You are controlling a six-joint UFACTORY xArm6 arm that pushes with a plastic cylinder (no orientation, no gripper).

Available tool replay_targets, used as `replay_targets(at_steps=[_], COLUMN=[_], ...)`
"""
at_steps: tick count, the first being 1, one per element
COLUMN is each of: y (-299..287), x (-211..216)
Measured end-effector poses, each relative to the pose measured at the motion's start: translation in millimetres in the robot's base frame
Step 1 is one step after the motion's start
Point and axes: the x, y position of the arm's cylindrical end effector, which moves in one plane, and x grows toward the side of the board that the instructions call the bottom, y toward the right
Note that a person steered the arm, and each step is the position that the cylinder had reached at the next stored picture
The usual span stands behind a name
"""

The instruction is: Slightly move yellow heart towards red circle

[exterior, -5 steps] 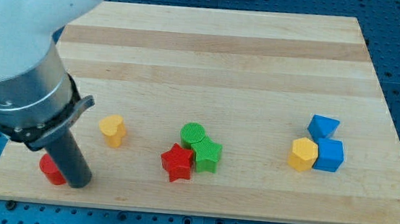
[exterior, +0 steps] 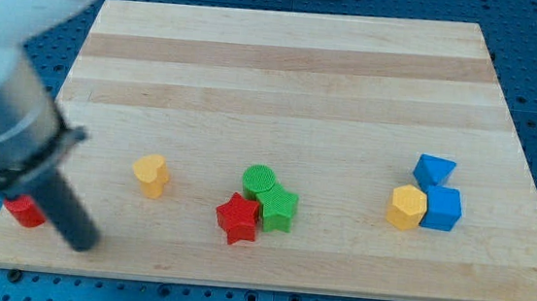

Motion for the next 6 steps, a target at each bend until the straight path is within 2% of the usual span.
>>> replay_targets(at_steps=[1,3,6], y=[58.2,105.8,95.8], x=[0.0,0.0,-61.4])
